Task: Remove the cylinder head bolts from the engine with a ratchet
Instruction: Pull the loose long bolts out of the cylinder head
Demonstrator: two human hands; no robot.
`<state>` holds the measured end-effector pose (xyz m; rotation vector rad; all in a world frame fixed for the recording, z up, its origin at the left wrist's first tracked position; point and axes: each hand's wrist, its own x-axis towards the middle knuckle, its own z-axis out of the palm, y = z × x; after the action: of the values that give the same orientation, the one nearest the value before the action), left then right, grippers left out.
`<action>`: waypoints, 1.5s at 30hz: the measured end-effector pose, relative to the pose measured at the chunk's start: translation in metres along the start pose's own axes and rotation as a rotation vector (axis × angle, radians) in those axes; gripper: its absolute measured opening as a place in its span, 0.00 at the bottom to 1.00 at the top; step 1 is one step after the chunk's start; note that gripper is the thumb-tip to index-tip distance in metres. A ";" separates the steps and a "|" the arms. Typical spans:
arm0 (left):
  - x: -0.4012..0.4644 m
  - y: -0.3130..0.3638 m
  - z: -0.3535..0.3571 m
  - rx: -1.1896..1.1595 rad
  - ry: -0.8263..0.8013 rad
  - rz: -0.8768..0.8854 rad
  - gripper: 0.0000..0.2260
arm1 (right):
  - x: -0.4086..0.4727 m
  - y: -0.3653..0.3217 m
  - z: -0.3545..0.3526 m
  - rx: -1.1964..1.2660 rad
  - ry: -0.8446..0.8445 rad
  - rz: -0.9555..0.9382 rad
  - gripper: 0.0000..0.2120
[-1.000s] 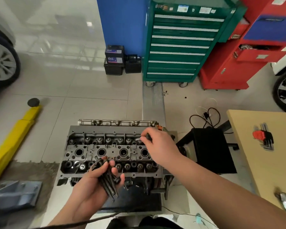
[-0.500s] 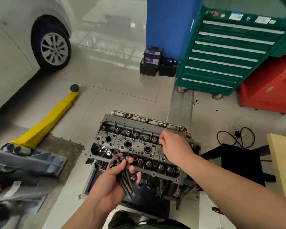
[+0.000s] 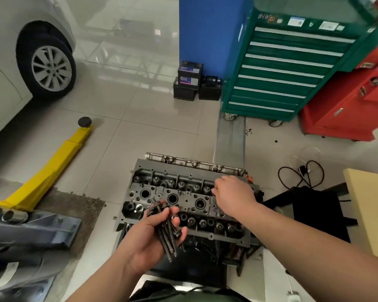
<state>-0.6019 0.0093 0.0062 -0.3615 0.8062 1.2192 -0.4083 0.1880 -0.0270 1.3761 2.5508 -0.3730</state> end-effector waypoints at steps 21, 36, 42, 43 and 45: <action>0.017 0.053 0.028 0.563 -0.100 -0.146 0.17 | -0.014 -0.087 -0.040 1.075 -0.271 0.261 0.10; 0.024 0.081 -0.001 0.454 0.014 -0.106 0.25 | -0.015 -0.053 -0.035 0.900 0.324 0.253 0.08; 0.031 0.081 -0.008 0.423 0.000 -0.095 0.24 | -0.003 -0.067 -0.025 0.696 0.361 0.147 0.09; 0.032 0.082 -0.009 0.406 0.006 -0.096 0.24 | -0.001 -0.069 -0.027 0.673 0.346 0.125 0.09; 0.034 0.084 -0.012 0.376 0.000 -0.105 0.24 | 0.001 -0.072 -0.029 0.648 0.304 0.084 0.10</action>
<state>-0.6797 0.0527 -0.0128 -0.0944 0.9829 0.9450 -0.4710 0.1599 0.0082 1.8629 2.7170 -1.1296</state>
